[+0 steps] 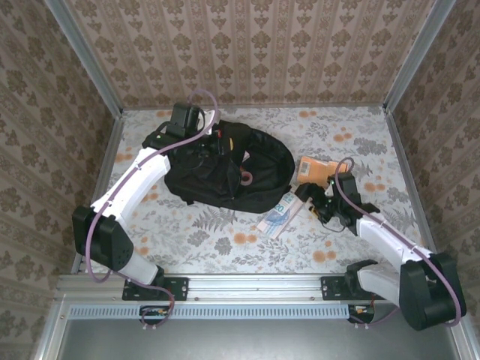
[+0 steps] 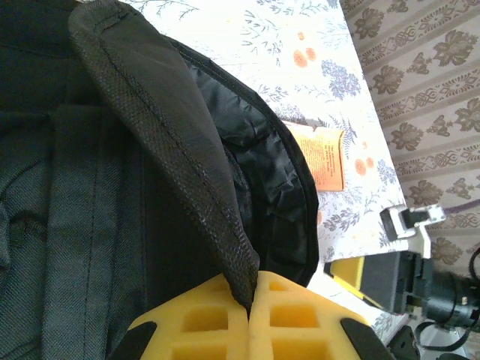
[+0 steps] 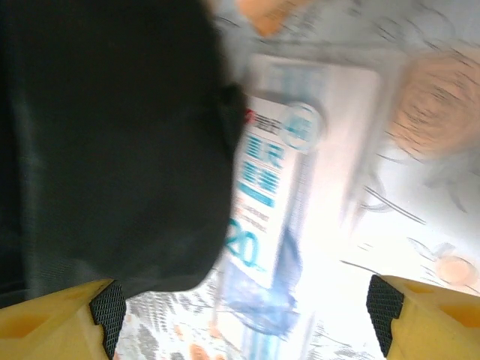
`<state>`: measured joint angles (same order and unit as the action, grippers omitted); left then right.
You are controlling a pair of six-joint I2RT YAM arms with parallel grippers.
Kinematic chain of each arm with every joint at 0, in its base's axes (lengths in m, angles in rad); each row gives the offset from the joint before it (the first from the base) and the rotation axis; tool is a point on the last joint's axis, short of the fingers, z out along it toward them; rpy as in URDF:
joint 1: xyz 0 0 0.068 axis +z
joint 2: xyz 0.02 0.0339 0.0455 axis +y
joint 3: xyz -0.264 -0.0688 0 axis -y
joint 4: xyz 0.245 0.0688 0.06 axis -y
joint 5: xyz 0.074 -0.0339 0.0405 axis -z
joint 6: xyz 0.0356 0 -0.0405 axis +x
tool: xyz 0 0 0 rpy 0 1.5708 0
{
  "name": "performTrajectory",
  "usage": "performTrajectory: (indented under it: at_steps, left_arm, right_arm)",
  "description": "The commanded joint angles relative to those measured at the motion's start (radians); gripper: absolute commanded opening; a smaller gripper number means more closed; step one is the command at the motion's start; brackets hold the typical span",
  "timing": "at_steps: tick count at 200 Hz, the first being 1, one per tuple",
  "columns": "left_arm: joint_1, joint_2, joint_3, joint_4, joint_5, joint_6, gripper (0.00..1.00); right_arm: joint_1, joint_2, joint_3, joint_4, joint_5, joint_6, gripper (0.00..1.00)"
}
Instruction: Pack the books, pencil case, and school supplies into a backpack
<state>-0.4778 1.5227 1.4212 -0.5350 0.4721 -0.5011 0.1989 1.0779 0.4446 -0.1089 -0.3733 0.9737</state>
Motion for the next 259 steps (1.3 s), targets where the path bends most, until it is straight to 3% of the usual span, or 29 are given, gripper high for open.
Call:
performTrajectory:
  at_steps: [1, 52, 99, 139, 163, 212, 259]
  left_arm:
    - [0.005, -0.038, -0.014, 0.02, 0.023, -0.007, 0.0]
    - [0.002, -0.038, -0.019, 0.014, 0.012, 0.002, 0.0]
    - [-0.002, -0.039, -0.019, 0.007, 0.0, 0.012, 0.0]
    - [-0.004, -0.023, -0.02, 0.014, 0.015, 0.004, 0.0]
    - [-0.017, -0.006, -0.025, 0.02, 0.028, -0.001, 0.0]
    - [-0.068, 0.028, -0.011, -0.004, 0.022, 0.019, 0.0]
    - [-0.07, 0.02, -0.001, -0.02, -0.007, 0.033, 0.0]
  right_arm:
    - [-0.001, -0.03, -0.064, 0.03, 0.032, 0.023, 0.85]
    - [-0.036, 0.139, -0.01, 0.065, 0.009, -0.062, 0.79]
    - [-0.081, 0.344, 0.099, 0.106, -0.102, -0.13, 0.77]
    - [-0.081, 0.466, 0.129, 0.222, -0.211, -0.083, 0.74]
    - [-0.071, 0.506, 0.105, 0.388, -0.27, 0.002, 0.7]
    - [-0.023, 0.531, 0.095, 0.626, -0.285, 0.109, 0.47]
    - [-0.007, 0.522, 0.107, 0.553, -0.229, 0.073, 0.27]
